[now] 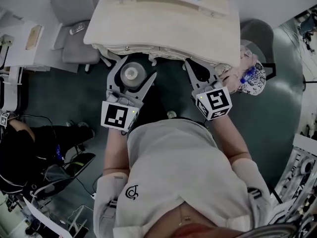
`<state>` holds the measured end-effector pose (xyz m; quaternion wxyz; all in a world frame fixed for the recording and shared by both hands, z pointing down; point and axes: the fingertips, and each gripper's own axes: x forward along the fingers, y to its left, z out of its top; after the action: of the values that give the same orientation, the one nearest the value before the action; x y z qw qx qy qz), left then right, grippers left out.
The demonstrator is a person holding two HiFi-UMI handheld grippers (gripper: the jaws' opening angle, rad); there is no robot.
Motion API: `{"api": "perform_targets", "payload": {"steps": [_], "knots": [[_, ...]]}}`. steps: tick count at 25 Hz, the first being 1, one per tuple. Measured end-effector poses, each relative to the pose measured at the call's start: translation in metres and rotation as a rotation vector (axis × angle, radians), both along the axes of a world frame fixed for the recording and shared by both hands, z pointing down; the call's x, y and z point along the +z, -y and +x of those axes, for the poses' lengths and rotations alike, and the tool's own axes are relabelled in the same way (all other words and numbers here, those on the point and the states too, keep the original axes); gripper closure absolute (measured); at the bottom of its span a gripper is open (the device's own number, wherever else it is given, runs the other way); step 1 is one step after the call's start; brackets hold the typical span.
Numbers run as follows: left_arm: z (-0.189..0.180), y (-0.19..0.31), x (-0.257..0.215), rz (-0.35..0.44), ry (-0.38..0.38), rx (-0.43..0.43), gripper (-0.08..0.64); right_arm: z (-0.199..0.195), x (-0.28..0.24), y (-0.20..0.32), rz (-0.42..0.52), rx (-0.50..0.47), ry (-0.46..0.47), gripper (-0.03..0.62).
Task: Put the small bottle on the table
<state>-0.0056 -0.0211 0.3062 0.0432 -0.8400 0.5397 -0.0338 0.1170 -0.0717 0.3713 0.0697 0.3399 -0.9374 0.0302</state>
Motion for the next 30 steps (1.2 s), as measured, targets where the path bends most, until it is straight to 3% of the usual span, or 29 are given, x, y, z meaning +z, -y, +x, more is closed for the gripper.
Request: {"api": "perform_targets", "payload": {"steps": [11, 18, 23, 30], "knots": [[-0.045, 0.126, 0.003, 0.012, 0.015, 0.126, 0.209, -0.049, 0.000, 0.113, 0.009, 0.094, -0.019, 0.584], [-0.074, 0.210, 0.017, -0.007, 0.017, 0.251, 0.209, -0.082, -0.002, 0.183, 0.001, 0.166, -0.023, 0.584], [-0.080, 0.250, 0.050, -0.021, 0.025, 0.364, 0.209, -0.098, 0.020, 0.221, -0.041, 0.201, -0.021, 0.584], [-0.081, 0.290, 0.111, -0.105, 0.020, 0.462, 0.209, -0.122, 0.057, 0.252, -0.059, 0.189, -0.063, 0.584]]}}
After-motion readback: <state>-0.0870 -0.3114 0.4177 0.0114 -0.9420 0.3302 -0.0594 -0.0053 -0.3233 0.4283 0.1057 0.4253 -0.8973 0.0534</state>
